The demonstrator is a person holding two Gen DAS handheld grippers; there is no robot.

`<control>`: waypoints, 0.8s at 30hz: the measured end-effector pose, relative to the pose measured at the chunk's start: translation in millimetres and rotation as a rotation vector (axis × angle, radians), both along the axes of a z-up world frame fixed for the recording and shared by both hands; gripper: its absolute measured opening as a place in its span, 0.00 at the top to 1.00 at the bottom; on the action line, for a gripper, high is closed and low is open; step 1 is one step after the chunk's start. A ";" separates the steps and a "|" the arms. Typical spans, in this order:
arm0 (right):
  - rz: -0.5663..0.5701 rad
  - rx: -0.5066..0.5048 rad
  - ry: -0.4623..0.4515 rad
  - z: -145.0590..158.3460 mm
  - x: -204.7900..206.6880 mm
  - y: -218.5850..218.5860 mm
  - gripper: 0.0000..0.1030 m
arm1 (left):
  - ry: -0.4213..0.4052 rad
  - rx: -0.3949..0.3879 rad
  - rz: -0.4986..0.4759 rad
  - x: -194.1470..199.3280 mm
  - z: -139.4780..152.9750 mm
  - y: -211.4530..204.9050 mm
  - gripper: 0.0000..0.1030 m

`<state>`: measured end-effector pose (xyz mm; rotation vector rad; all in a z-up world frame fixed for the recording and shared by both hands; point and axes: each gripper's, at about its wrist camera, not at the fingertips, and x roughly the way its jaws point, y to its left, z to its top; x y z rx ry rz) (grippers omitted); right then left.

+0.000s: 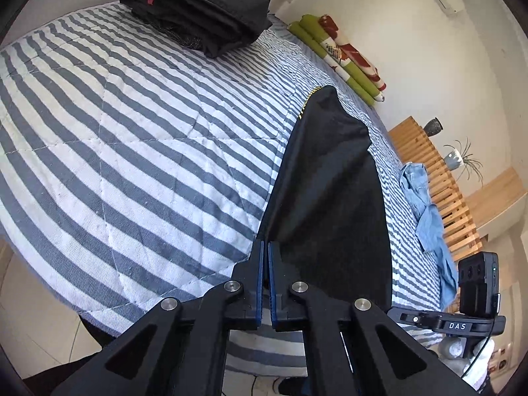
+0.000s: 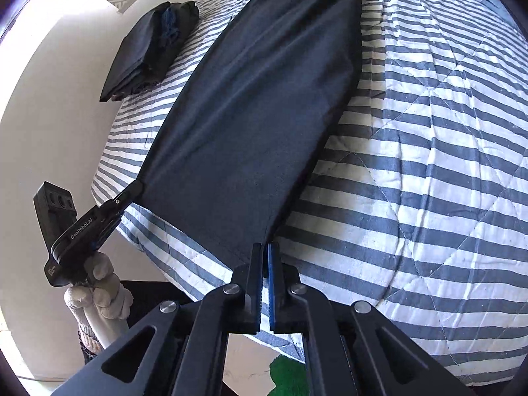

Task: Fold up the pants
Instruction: 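Smooth the folded pants with the right tool while the left tool releases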

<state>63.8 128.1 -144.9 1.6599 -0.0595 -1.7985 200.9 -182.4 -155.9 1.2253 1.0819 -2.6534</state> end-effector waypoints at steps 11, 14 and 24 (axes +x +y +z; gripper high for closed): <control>0.001 -0.026 0.067 12.0 -5.8 21.5 0.93 | -0.017 -0.120 -0.109 -39.3 40.0 -1.3 0.59; -0.066 -0.055 0.130 27.3 -30.2 35.5 0.93 | -0.037 -0.173 -0.170 -88.2 55.8 0.9 0.58; -0.222 -0.138 0.119 9.7 -130.5 42.2 0.72 | -0.162 -0.130 -0.270 -237.6 35.7 -9.0 0.42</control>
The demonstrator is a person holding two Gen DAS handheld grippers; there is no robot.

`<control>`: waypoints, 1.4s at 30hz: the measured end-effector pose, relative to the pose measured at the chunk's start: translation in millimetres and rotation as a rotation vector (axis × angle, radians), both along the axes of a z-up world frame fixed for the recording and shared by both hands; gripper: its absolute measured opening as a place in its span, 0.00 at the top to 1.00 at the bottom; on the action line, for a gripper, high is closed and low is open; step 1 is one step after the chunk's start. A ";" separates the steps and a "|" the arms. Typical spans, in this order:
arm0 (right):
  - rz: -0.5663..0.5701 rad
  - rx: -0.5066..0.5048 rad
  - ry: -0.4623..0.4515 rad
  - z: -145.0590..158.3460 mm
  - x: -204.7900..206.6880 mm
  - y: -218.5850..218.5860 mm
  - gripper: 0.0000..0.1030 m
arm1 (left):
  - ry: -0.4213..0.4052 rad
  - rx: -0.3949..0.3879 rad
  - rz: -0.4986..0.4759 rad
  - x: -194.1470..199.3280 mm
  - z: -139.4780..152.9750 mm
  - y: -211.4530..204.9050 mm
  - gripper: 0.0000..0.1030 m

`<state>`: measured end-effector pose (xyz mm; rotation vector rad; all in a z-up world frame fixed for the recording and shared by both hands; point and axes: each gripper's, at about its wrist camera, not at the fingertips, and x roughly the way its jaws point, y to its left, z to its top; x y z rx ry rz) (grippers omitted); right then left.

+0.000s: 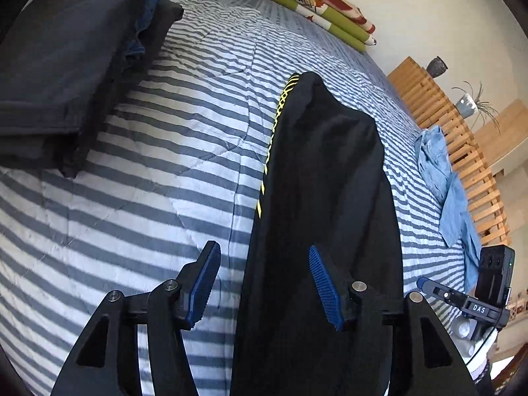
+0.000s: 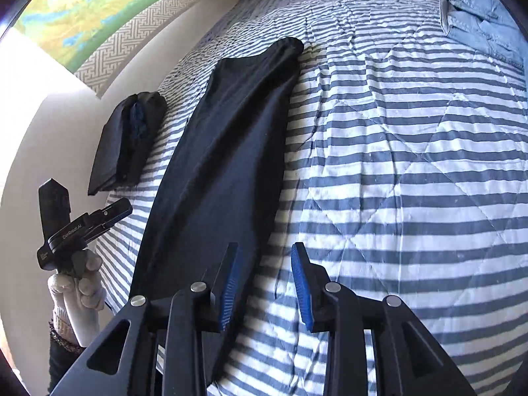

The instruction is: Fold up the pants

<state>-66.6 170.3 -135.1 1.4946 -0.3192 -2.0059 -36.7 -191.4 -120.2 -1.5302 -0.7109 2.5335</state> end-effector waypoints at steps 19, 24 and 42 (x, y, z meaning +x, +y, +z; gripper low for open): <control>0.037 -0.140 -0.103 -43.4 -59.5 -15.4 0.72 | -0.066 0.080 -0.091 -42.8 -33.0 3.7 0.56; 0.053 -0.132 -0.099 -45.9 -57.4 -24.1 0.72 | -0.061 -0.058 -0.136 -46.2 -29.3 23.5 0.68; 0.058 -0.340 -0.052 1.0 -45.7 10.0 0.97 | 0.162 0.252 -0.028 -7.6 40.2 -1.5 0.98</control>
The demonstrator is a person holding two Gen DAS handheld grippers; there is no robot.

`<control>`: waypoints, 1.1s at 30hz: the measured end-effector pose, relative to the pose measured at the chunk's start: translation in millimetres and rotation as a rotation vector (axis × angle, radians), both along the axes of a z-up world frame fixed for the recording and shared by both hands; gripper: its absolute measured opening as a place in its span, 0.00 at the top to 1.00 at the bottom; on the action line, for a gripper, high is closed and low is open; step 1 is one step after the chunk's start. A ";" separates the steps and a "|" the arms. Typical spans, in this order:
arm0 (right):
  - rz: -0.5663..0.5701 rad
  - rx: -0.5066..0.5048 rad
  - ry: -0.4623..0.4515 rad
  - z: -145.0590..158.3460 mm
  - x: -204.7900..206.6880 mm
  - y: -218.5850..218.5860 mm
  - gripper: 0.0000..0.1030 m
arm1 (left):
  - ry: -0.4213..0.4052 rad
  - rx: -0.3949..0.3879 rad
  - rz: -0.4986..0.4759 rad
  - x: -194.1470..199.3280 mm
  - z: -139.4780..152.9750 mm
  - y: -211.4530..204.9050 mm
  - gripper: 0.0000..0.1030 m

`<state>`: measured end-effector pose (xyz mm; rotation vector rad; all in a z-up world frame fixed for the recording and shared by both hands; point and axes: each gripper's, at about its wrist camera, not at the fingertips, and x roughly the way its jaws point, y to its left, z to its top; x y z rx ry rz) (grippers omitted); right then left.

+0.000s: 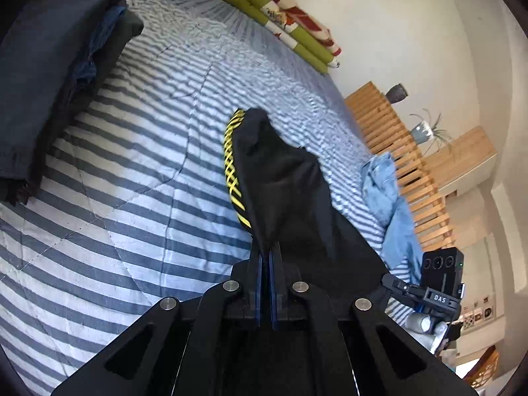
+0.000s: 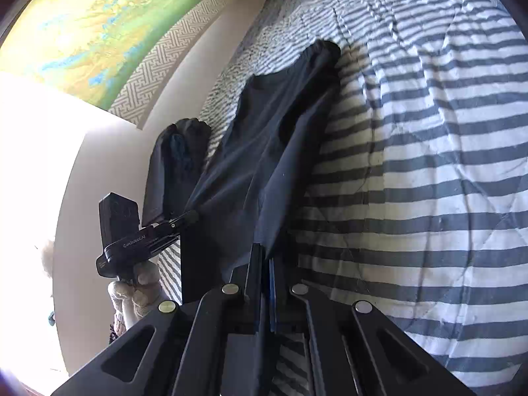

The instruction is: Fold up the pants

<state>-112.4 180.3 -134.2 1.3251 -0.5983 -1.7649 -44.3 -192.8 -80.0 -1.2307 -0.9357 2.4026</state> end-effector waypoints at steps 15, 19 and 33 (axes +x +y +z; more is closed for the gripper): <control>-0.034 -0.178 0.361 199.1 136.5 94.4 0.97 | 0.303 0.005 -0.094 178.3 180.2 53.6 0.97; -0.029 -0.166 0.370 205.8 163.6 103.7 0.97 | 0.286 -0.018 -0.112 191.3 181.8 60.6 0.97; -0.122 0.097 0.080 29.1 13.0 39.3 0.97 | -0.111 -0.029 -0.043 -7.5 -22.6 33.3 0.97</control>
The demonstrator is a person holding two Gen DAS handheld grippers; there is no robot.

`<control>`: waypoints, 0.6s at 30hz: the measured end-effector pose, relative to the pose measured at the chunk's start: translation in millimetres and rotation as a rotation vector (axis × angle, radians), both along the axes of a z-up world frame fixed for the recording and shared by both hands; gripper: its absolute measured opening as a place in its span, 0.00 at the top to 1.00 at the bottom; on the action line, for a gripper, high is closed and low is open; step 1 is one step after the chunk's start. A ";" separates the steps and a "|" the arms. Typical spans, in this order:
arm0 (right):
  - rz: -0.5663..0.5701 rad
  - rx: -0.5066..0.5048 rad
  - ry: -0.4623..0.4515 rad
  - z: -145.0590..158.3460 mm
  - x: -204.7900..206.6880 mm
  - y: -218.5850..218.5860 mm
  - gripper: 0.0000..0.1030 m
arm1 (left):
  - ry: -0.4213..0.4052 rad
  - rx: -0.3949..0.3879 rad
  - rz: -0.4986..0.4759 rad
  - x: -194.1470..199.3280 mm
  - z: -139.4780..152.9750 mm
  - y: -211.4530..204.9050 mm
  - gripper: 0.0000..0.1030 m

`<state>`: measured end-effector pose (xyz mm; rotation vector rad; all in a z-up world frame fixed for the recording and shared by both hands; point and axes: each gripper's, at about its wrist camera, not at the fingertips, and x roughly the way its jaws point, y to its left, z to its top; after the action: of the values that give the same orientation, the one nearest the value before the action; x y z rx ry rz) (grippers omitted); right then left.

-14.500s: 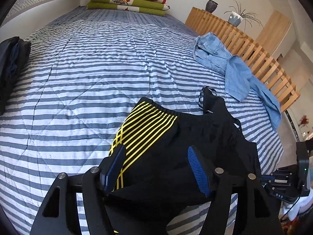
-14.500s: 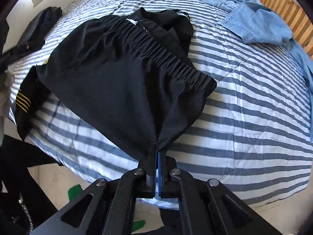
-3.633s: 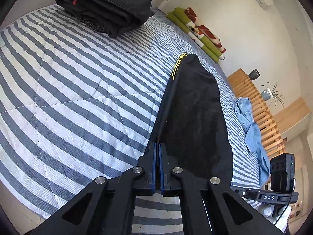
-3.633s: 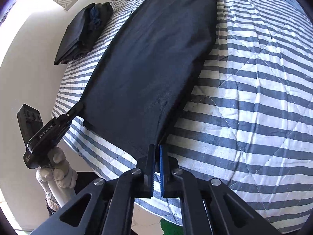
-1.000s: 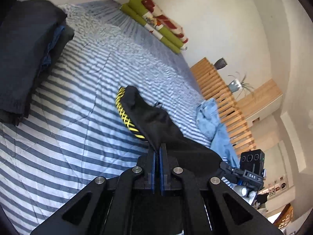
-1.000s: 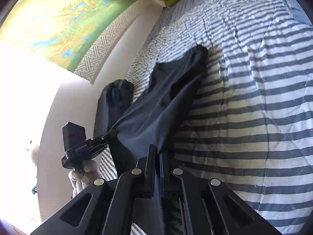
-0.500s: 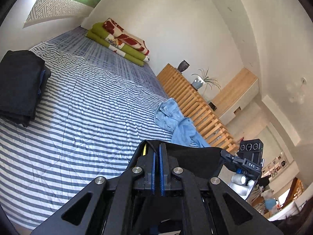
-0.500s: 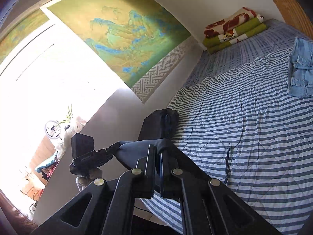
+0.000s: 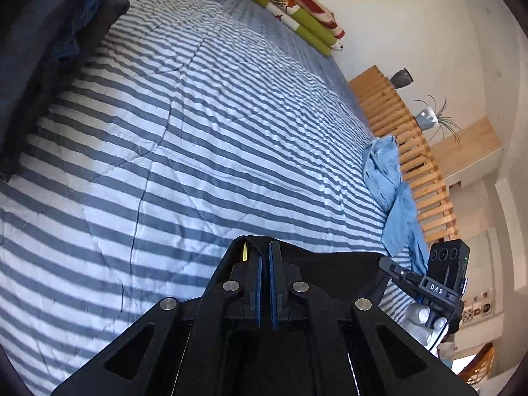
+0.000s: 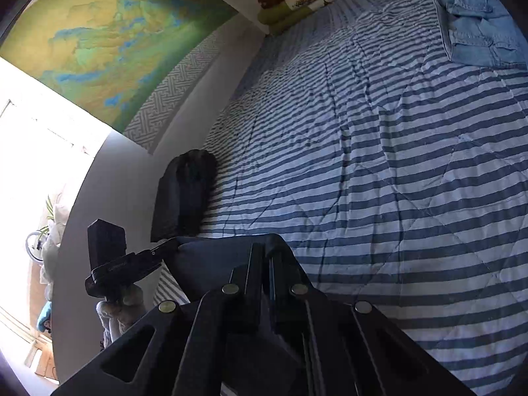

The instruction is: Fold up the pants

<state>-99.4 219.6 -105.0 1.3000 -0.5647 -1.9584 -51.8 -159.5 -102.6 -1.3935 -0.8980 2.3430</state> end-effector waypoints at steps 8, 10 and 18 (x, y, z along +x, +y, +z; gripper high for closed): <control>-0.006 0.094 -0.070 -44.7 -58.9 -26.5 0.97 | -0.124 -0.026 0.003 -60.4 -51.7 -5.9 0.96; 0.003 0.120 -0.105 -51.4 -66.0 -29.0 0.93 | -0.160 -0.034 -0.001 -64.5 -57.1 -8.5 0.90; -0.010 0.133 -0.105 -25.4 -43.2 5.0 0.79 | -0.043 -0.107 0.042 4.8 5.9 -24.5 0.60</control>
<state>-142.6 224.6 -130.4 1.4923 -0.4988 -1.9725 -47.0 -184.1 -96.7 -1.4852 -0.8325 2.4338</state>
